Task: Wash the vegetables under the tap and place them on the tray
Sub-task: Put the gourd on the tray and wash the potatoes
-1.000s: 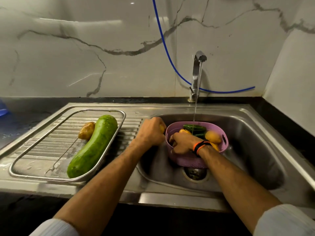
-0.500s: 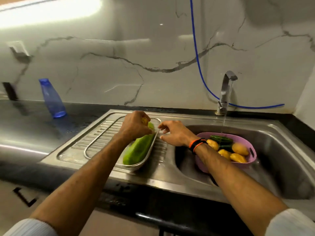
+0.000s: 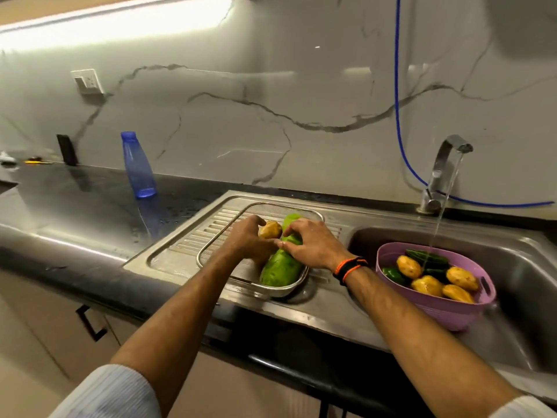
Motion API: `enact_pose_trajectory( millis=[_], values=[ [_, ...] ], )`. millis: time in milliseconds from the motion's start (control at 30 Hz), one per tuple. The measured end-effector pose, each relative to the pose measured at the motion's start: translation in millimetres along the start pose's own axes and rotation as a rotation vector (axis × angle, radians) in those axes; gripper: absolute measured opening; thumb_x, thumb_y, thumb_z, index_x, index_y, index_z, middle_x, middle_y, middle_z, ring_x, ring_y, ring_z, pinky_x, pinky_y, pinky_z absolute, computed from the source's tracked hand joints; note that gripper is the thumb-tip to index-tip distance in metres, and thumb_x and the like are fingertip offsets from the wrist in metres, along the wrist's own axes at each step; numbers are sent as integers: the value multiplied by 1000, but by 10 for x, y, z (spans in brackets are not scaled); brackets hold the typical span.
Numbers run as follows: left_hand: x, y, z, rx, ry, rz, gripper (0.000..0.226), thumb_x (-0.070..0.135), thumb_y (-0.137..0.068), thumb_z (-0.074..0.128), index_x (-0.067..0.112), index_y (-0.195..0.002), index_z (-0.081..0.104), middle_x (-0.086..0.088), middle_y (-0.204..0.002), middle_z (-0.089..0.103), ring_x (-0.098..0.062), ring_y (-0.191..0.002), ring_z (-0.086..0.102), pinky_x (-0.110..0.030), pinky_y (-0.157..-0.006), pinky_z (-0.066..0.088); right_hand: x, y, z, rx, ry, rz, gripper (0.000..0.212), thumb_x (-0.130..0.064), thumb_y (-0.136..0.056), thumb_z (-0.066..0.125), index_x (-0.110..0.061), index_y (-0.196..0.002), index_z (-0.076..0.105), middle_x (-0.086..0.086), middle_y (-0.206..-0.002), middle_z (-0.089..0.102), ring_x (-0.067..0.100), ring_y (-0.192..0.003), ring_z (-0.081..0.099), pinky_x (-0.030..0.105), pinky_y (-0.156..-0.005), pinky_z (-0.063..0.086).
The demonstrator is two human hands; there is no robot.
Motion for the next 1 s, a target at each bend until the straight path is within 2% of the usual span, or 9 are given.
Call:
enact_pose_trajectory(
  millis=[133, 233, 333, 467, 567, 800, 1000],
  values=[
    [-90, 34, 82, -45, -82, 22, 51, 36, -81, 79, 14, -126, 66, -11, -126, 65, -26, -114, 61, -35, -96, 50, 55, 58, 15, 37, -34, -17, 29, -37, -88, 69, -13, -104, 71, 4, -114, 63, 19, -108, 55, 24, -89, 40],
    [-169, 92, 91, -37, -109, 27, 44, 35, -84, 75, 14, -122, 69, -12, -123, 67, -28, -114, 61, -32, -94, 48, 83, 109, 54, 88, -53, 7, 28, -36, -89, 68, -14, -106, 71, 3, -124, 61, 18, -116, 54, 18, -92, 33],
    [-179, 121, 81, -7, -144, 22, 38, 32, -85, 73, 15, -119, 70, -13, -120, 68, -28, -112, 62, -32, -91, 48, 79, 115, 74, 99, -54, 9, 28, -35, -89, 67, -14, -107, 71, 3, -126, 61, 18, -117, 55, 17, -93, 32],
    [-109, 126, 53, -42, -204, 28, 37, 21, -87, 70, 11, -123, 69, -13, -122, 68, -28, -112, 63, -34, -94, 50, 62, 98, 43, 66, -61, 19, 28, -33, -91, 65, -13, -110, 71, 5, -126, 61, 19, -116, 55, 19, -92, 34],
    [-51, 128, 1, -40, -219, 21, 49, 21, -84, 73, 12, -131, 62, -14, -127, 64, -28, -117, 60, -34, -95, 49, 72, 115, -13, 83, -80, 29, 29, -33, -92, 65, -14, -113, 69, 3, -122, 63, 18, -112, 56, 19, -88, 35],
    [550, 138, -27, 148, -63, 213, 43, 20, -83, 76, 12, -124, 67, -8, -124, 68, -25, -114, 63, -35, -97, 50, 332, 265, -420, 101, -67, 94, 28, -28, -88, 69, -17, -114, 69, 4, -123, 66, 19, -116, 59, 28, -98, 42],
    [1100, 70, 445, 88, -71, 296, 44, 27, -83, 78, 16, -124, 66, -4, -124, 67, -22, -113, 62, -34, -98, 49, 831, 556, -836, 114, -62, 231, 32, -28, -86, 72, -19, -116, 68, 2, -118, 68, 15, -108, 61, 30, -94, 50]
  ],
)
Point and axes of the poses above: each hand's wrist, its own y-axis away from the middle knuckle, its own z-axis out of the palm, x = y × z, the point moved 2 cm from there along -y, towards the middle knuckle
